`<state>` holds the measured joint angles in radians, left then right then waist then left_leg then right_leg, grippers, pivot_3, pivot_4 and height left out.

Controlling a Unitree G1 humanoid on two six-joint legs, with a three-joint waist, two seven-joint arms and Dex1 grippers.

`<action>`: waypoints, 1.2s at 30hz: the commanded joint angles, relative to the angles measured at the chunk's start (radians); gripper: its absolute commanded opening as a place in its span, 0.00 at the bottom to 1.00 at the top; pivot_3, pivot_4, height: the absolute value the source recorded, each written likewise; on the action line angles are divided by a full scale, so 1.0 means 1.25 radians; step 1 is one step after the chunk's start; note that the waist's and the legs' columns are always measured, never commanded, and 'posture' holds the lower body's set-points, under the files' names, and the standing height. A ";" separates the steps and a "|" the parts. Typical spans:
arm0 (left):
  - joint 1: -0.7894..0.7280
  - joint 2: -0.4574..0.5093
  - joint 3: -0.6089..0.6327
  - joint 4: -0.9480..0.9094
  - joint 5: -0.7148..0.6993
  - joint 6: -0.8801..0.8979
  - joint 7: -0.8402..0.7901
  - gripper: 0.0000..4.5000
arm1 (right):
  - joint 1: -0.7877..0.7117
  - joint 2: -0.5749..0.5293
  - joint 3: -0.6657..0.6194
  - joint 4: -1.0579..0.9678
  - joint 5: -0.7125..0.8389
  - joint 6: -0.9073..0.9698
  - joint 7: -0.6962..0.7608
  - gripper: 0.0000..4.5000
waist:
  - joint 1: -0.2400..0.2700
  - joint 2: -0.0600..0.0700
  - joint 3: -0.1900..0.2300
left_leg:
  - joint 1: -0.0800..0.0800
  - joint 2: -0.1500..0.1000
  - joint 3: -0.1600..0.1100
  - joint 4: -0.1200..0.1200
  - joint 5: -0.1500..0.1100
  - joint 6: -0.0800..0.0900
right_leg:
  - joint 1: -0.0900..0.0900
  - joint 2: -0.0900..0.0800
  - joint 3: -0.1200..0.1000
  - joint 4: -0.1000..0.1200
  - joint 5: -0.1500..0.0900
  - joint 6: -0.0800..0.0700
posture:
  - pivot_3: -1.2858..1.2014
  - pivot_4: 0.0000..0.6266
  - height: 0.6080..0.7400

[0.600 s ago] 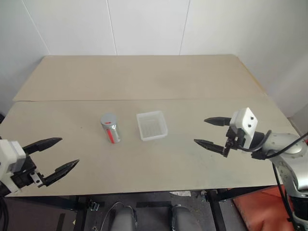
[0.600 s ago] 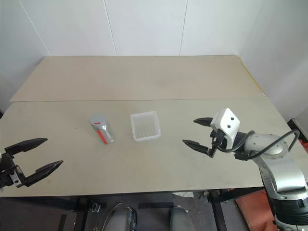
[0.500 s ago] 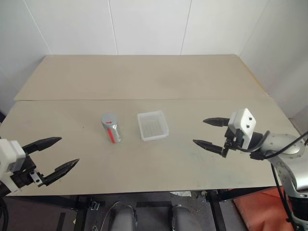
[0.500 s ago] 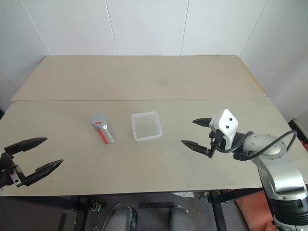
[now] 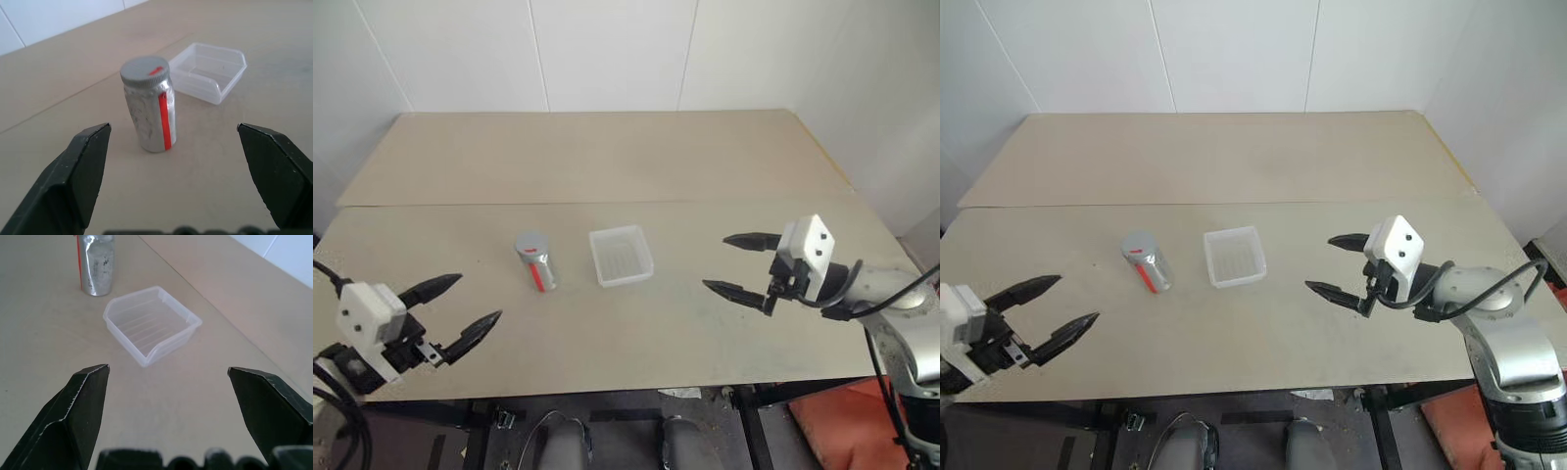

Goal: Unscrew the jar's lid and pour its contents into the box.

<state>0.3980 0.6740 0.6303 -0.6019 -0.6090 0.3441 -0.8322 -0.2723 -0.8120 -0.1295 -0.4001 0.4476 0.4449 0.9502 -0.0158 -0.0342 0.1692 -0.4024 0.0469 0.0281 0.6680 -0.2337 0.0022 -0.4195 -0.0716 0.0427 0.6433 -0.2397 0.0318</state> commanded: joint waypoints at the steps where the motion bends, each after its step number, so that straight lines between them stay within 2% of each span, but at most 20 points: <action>1: -0.019 -0.041 -0.086 -0.065 0.093 -0.002 0.118 1.00 | -0.070 -0.026 -0.010 -0.001 0.051 0.009 0.050 1.00 | 0.001 0.000 0.000 | 0.001 0.000 0.000 0.000 0.000 0.000 | 0.001 0.000 0.000 0.000 0.000 0.000 | 0.52 0.24 1.00; 4: -0.055 -0.067 -0.151 -0.085 0.150 0.020 0.197 1.00 | -0.103 -0.034 0.001 0.019 0.062 0.013 0.082 1.00 | 0.005 0.000 0.000 | 0.001 0.000 -0.001 0.000 0.000 0.000 | 0.002 0.000 0.000 0.000 0.000 0.000 | 0.52 0.24 1.00; 8: -0.112 -0.155 -0.283 -0.074 0.249 0.009 0.318 1.00 | -0.128 -0.036 0.043 0.030 0.034 -0.013 0.118 1.00 | 0.004 0.000 0.000 | 0.001 -0.001 -0.001 0.000 0.000 0.000 | 0.002 -0.001 0.000 -0.001 0.000 0.000 | 0.52 0.24 1.00; 15: -0.167 -0.261 -0.397 -0.020 0.344 -0.004 0.427 1.00 | -0.149 -0.034 0.046 0.034 0.033 -0.021 0.119 1.00 | 0.002 0.000 0.000 | 0.000 -0.001 -0.001 0.000 0.000 0.000 | 0.001 -0.001 0.000 0.000 0.000 0.000 | 0.52 0.24 1.00; 21: -0.229 -0.359 -0.441 0.030 0.391 0.038 0.532 1.00 | -0.166 -0.032 0.052 0.035 0.025 -0.023 0.119 1.00 | 0.003 0.000 0.000 | 0.000 -0.001 -0.001 0.000 0.000 0.000 | 0.001 -0.001 0.000 0.000 0.000 0.000 | 0.52 0.24 1.00; 28: -0.244 -0.396 -0.498 0.078 0.474 -0.026 0.588 1.00 | -0.161 -0.043 0.038 0.019 0.031 -0.020 0.126 1.00 | 0.003 0.000 0.000 | -0.001 -0.002 -0.001 0.000 0.000 0.000 | 0.001 -0.001 0.000 0.000 0.000 0.000 | 0.52 0.24 1.00; 36: -0.307 -0.490 -0.491 0.138 0.526 -0.057 0.708 1.00 | -0.163 -0.050 0.021 0.012 0.053 -0.026 0.142 1.00 | 0.005 0.000 0.000 | -0.001 -0.002 -0.002 0.000 0.000 0.000 | 0.001 -0.002 0.000 0.000 0.001 0.000 | 0.52 0.24 1.00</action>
<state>0.0389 0.0776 0.0074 -0.4250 0.0320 0.3023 0.0111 -0.4592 -0.8632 -0.0566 -0.3604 0.4886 0.4420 1.1179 -0.0091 -0.0348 0.1687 -0.4038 0.0439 0.0259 0.6688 -0.2337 0.0023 -0.4184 -0.0737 0.0421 0.6432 -0.2390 0.0325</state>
